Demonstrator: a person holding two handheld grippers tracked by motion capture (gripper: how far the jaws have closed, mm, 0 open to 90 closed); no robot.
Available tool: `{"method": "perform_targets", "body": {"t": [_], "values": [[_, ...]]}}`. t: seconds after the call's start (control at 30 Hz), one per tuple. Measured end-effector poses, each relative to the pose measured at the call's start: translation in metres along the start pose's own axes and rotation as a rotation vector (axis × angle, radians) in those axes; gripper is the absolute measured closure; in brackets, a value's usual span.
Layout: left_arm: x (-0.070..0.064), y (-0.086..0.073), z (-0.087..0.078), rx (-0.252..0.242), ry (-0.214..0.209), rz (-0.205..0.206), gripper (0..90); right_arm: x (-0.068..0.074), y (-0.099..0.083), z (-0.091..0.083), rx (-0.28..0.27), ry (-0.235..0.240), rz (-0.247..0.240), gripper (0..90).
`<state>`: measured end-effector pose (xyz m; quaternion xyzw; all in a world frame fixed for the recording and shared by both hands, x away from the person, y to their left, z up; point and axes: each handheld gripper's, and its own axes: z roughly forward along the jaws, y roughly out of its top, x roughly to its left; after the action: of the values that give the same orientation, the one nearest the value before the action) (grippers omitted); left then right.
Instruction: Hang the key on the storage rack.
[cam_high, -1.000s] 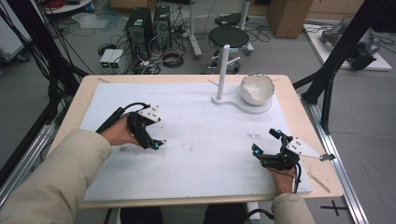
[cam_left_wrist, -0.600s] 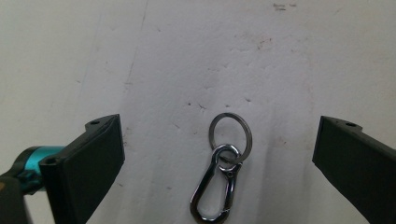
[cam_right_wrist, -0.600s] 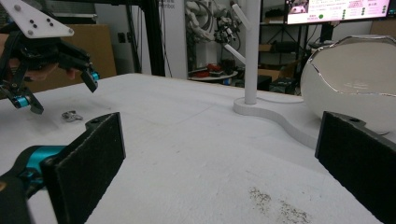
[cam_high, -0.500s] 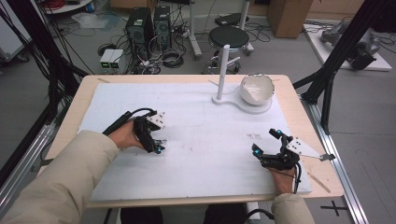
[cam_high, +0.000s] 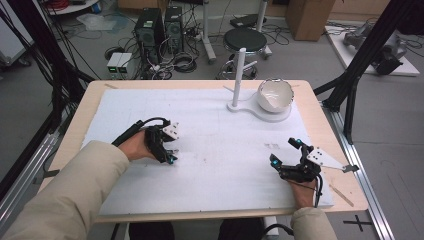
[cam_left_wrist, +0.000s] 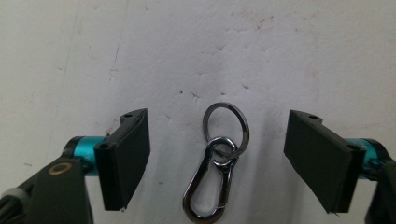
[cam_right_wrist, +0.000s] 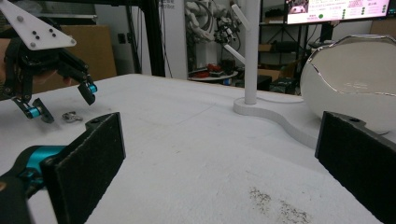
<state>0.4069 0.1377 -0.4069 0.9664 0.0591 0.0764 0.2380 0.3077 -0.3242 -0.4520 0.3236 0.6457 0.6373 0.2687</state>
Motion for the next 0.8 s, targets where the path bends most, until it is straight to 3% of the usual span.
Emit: {"method": "perform_targets", "body": {"t": [0.63, 0.8], "values": [[-0.0028, 0.0054, -0.0009, 0.046, 0.001, -0.009, 54.7, -0.0003, 0.0, -0.0002, 0.002, 0.001, 0.001, 0.6], [-0.0029, 0.0069, -0.0024, 0.05, 0.008, -0.008, 58.9, -0.0003, 0.0, -0.0002, 0.001, 0.001, 0.002, 0.7]]}}
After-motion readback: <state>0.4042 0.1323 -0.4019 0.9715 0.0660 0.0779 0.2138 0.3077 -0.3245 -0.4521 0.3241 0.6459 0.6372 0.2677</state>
